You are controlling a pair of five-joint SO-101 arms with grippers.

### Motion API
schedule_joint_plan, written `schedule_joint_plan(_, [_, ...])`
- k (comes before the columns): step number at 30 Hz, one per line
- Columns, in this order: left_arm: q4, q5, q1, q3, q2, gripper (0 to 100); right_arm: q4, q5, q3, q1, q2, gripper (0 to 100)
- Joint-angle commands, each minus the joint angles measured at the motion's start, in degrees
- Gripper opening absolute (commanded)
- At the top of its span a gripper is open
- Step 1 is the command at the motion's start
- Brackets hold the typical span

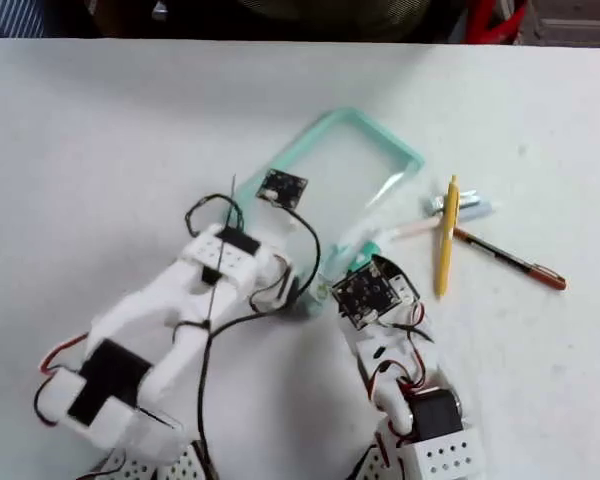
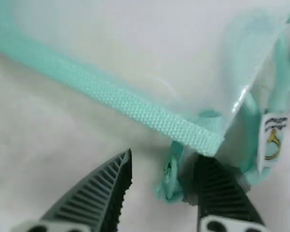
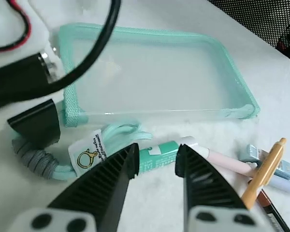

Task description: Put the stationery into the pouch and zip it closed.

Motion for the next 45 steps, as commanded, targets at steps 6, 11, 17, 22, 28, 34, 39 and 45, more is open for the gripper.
schedule_joint_plan(6, [13.98, 0.09, 0.48, -18.73, 14.73, 12, 0.04, 0.62, 0.53, -0.22, -0.40, 13.4])
schedule_joint_plan(11, [16.79, -6.15, 0.66, -22.15, 17.01, 3, 0.04, 0.62, 0.53, -0.22, -0.40, 13.4])
schedule_joint_plan(17, [18.73, -6.33, 0.75, -24.00, 15.16, 2, -0.13, 0.62, 0.53, -0.13, -0.40, 13.4])
schedule_joint_plan(22, [25.67, -6.68, 3.21, -30.24, 7.08, 2, -0.31, 0.62, 0.53, 0.31, -0.40, 13.4])
schedule_joint_plan(28, [29.98, -16.44, 3.03, -37.36, -3.47, 2, -0.40, 0.53, 0.53, 0.31, -0.48, 13.7])
schedule_joint_plan(34, [34.81, -26.64, 2.95, -46.24, -13.32, 2, -0.57, 0.53, -0.62, 0.57, -0.48, 13.7])
schedule_joint_plan(39, [37.19, -30.86, 3.21, -51.34, -20.26, 2, -0.48, 0.09, -3.52, 4.62, -0.48, 13.7])
schedule_joint_plan(45, [37.10, -31.03, 2.95, -53.45, -22.46, 2, -0.31, 0.00, -6.33, 7.87, -0.48, 13.7])
